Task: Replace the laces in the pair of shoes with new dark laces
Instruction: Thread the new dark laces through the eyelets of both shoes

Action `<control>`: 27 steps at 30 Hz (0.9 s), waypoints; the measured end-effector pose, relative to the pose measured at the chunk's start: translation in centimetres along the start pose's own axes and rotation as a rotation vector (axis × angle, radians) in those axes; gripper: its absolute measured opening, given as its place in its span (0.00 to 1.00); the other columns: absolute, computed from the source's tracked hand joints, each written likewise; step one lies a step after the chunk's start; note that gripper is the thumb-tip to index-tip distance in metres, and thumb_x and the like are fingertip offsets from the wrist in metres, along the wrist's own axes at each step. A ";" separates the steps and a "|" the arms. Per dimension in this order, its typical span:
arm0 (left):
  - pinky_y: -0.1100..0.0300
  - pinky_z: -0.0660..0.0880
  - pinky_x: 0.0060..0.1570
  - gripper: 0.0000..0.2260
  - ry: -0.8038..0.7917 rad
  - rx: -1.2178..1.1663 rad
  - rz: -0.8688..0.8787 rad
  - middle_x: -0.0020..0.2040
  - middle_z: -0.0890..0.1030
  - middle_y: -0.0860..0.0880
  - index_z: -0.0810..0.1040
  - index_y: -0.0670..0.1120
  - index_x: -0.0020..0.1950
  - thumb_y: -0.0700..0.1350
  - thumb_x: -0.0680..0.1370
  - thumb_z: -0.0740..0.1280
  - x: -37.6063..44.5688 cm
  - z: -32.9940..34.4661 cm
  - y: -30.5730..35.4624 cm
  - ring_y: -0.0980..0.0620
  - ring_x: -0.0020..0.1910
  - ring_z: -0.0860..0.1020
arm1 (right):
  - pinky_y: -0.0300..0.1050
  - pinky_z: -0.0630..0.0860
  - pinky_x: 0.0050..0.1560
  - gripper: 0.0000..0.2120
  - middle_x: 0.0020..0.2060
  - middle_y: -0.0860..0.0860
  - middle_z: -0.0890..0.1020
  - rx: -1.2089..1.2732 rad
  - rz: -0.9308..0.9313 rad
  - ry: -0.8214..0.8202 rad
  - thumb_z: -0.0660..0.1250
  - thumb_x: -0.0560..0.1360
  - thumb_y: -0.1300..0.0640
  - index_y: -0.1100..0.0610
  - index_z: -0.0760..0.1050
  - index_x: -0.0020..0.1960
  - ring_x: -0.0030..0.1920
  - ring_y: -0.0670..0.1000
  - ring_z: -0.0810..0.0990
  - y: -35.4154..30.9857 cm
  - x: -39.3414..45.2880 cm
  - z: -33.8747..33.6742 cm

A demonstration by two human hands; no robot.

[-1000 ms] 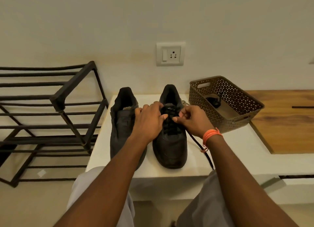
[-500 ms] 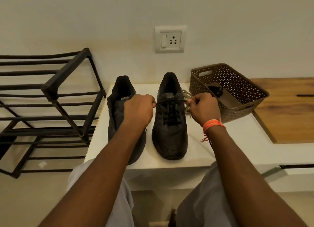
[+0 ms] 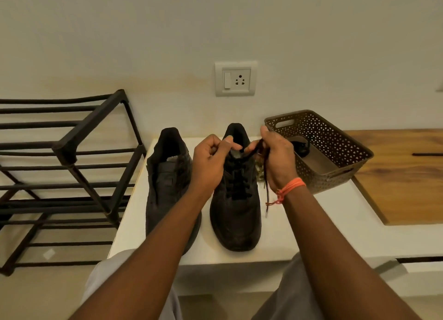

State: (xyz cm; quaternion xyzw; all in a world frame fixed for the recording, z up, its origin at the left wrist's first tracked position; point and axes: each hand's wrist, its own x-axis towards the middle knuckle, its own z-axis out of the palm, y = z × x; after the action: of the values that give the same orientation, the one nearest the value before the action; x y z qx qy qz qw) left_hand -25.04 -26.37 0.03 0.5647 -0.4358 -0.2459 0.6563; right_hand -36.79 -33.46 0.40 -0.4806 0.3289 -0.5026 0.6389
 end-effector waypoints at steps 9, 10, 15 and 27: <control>0.66 0.75 0.31 0.09 0.015 -0.088 0.007 0.39 0.84 0.48 0.80 0.41 0.48 0.45 0.80 0.64 1.9 0.4 -0.8 0.54 0.37 0.82 | 0.45 0.79 0.45 0.10 0.41 0.59 0.81 -0.256 -0.110 -0.175 0.58 0.81 0.64 0.65 0.78 0.53 0.38 0.52 0.78 1.1 1.0 0.8; 0.64 0.77 0.32 0.08 0.010 -0.061 0.004 0.41 0.84 0.49 0.81 0.43 0.50 0.46 0.81 0.64 1.9 0.3 -1.0 0.53 0.39 0.83 | 0.44 0.80 0.48 0.10 0.43 0.58 0.82 -0.283 -0.135 -0.173 0.59 0.81 0.65 0.65 0.78 0.55 0.40 0.51 0.80 1.1 1.0 0.6; 0.63 0.80 0.35 0.11 -0.014 -0.074 -0.069 0.48 0.84 0.49 0.79 0.44 0.62 0.41 0.81 0.63 1.1 0.1 -1.6 0.54 0.46 0.83 | 0.41 0.80 0.54 0.13 0.50 0.58 0.84 -0.376 -0.185 -0.119 0.63 0.78 0.69 0.67 0.77 0.62 0.49 0.49 0.83 1.5 0.7 0.7; 0.64 0.80 0.44 0.12 0.174 0.100 0.104 0.44 0.84 0.56 0.81 0.44 0.59 0.45 0.76 0.70 0.6 0.7 -2.3 0.59 0.45 0.83 | 0.44 0.82 0.46 0.10 0.40 0.56 0.85 -0.289 -0.181 0.008 0.72 0.72 0.66 0.66 0.82 0.53 0.40 0.51 0.85 1.7 0.2 1.5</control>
State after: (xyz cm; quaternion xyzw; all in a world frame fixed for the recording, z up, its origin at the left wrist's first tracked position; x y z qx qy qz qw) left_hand -24.93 -27.74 -2.03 0.5926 -0.4174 -0.1397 0.6746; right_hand -34.87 -33.14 -0.72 -0.5933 0.3557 -0.5073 0.5139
